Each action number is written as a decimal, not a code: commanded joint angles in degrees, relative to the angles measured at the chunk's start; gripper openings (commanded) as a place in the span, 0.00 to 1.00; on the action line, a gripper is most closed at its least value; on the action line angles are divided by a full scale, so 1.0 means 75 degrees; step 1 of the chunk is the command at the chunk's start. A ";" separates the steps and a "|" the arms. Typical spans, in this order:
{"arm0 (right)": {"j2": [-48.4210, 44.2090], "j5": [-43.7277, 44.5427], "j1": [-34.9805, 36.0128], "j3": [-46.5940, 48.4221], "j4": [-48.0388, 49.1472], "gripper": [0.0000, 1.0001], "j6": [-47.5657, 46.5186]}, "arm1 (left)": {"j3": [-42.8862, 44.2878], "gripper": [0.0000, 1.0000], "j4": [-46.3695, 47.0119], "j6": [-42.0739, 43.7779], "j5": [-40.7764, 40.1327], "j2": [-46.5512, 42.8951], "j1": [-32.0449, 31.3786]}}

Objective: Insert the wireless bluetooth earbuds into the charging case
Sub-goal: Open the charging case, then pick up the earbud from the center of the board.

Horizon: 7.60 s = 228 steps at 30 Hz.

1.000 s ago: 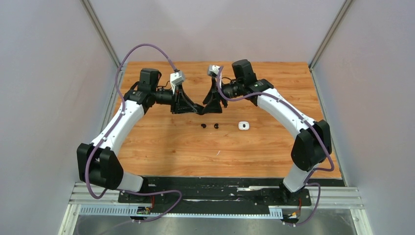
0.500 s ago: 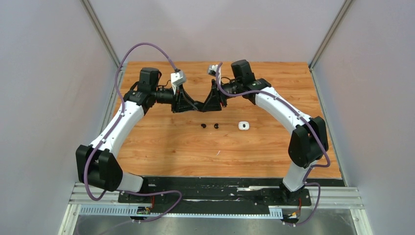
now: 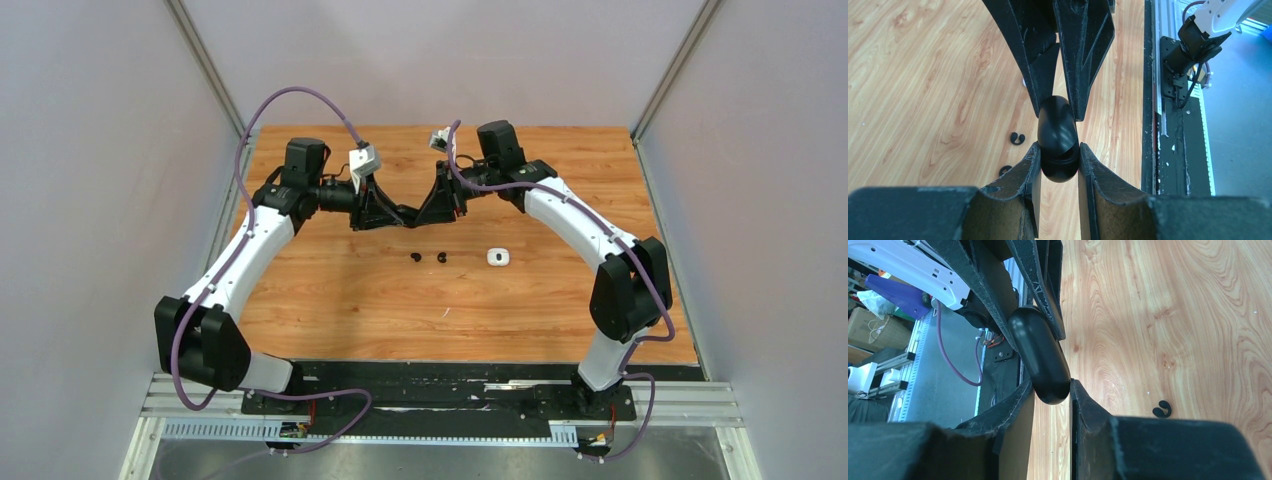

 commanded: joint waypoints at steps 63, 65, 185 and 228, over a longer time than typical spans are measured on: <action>-0.1459 0.2391 0.0645 -0.0252 -0.0635 0.00 -0.5532 | 0.2559 0.82 -0.2792 -0.2072 -0.0120 0.1162 -0.0094; -0.1659 0.2608 0.0812 -0.0446 -0.0625 0.00 -0.5999 | 0.2577 0.83 -0.2716 -0.2351 -0.0379 0.1240 -0.0079; 0.2238 0.3274 0.0672 0.0151 -0.0284 0.27 -0.2262 | 0.1742 0.00 -0.5380 -0.0741 -0.2108 0.0691 0.1723; 0.3088 0.4029 0.1029 0.0135 0.0184 0.30 -0.1521 | 0.1190 0.00 -0.5348 -0.0805 -0.2234 0.0260 0.1911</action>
